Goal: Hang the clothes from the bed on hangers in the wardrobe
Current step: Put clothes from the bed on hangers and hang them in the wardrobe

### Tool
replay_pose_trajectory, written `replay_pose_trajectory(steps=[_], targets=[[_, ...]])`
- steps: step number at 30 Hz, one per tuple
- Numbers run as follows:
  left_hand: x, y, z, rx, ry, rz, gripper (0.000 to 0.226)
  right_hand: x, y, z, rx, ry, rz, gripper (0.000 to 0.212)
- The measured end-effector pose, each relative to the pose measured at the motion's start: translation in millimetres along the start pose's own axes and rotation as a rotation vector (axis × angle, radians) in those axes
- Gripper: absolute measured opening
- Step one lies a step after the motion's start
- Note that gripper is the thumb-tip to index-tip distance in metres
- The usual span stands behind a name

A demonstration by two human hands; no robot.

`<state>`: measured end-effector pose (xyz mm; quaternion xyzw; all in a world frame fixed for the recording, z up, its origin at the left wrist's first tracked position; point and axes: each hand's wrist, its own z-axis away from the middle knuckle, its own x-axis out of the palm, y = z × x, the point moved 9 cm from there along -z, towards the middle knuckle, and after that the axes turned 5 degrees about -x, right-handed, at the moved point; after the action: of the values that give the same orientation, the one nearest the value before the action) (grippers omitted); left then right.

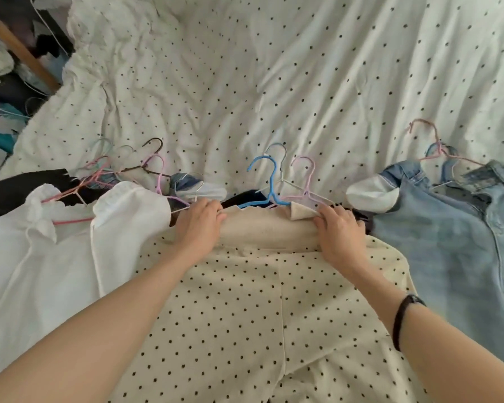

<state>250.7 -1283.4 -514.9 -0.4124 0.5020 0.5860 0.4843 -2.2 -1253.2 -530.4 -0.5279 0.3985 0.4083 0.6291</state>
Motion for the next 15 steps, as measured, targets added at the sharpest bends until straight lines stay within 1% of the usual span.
replay_pose_trajectory(steps=[5, 7, 10, 13, 15], targets=[[26, 1, 3, 0.037, 0.005, 0.006, 0.024, 20, 7, 2, 0.006, 0.005, 0.084, 0.028], [25, 1, 8, 0.045, 0.009, 0.006, 0.028, 16, 5, 5, -0.016, 0.067, 0.050, 0.027], [12, 9, 22, 0.149, 0.032, -0.017, 0.031, -1, -1, 19, -0.076, 0.171, 0.076, 0.033], [-11, 13, 45, 0.231, 0.060, -0.066, 0.037, -12, -6, 45, -0.101, 0.106, 0.152, 0.030], [-19, 15, 58, 0.246, 0.031, -0.089, 0.042, -19, -9, 60, -0.123, 0.095, 0.176, 0.030]])
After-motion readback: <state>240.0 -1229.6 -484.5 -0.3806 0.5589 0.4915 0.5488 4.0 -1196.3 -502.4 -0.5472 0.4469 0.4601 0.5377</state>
